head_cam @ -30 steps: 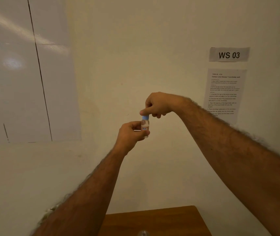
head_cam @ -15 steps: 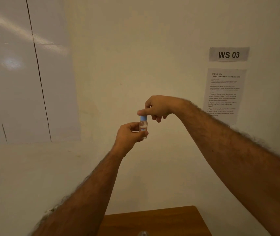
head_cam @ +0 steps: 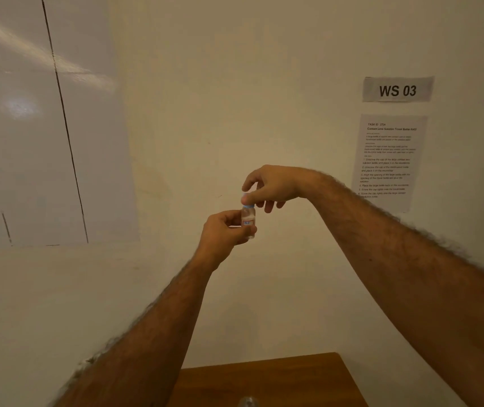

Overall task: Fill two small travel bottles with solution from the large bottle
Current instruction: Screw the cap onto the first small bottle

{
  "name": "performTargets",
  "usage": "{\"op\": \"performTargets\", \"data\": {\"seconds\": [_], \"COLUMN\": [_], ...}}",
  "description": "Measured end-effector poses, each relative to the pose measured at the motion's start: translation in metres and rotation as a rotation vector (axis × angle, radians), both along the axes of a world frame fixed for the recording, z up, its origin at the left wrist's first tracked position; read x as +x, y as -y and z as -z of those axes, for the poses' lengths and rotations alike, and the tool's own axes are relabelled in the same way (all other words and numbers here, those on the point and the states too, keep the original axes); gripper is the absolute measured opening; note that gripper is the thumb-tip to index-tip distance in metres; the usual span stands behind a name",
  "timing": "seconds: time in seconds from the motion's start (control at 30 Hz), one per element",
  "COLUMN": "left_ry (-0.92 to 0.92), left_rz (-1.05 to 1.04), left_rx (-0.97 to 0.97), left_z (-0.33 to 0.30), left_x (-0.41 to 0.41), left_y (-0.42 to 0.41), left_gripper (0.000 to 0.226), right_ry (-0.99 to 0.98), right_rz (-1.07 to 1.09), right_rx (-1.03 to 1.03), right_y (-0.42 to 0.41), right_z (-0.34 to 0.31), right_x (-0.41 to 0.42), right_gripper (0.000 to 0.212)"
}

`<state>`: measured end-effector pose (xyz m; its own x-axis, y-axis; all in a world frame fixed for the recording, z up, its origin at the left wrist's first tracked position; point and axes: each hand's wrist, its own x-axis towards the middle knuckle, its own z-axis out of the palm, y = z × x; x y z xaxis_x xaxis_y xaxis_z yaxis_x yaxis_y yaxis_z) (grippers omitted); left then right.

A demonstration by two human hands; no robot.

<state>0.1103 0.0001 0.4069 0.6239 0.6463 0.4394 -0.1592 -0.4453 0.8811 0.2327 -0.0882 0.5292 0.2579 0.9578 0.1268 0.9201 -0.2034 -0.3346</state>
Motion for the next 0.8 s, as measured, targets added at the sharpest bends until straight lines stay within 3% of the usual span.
{"op": "performTargets", "data": {"seconds": [0.17, 0.37, 0.53, 0.8], "left_ry": [0.008, 0.002, 0.02, 0.049], "left_rz": [0.008, 0.009, 0.028, -0.004], "left_rx": [0.009, 0.001, -0.004, -0.022], "left_z": [0.0, 0.002, 0.004, 0.006], "left_x": [0.003, 0.004, 0.004, 0.004], "left_y": [-0.002, -0.004, -0.005, -0.005], "left_gripper": [0.033, 0.037, 0.034, 0.035], "right_ry": [0.044, 0.03, 0.052, 0.152], "right_rz": [-0.032, -0.008, -0.082, -0.047], "right_rx": [0.033, 0.045, 0.035, 0.093], "right_y": [0.0, -0.003, -0.003, -0.009], "right_z": [0.0, 0.003, 0.005, 0.015], "right_x": [0.003, 0.005, 0.007, 0.001], "right_gripper": [0.02, 0.043, 0.016, 0.025]}}
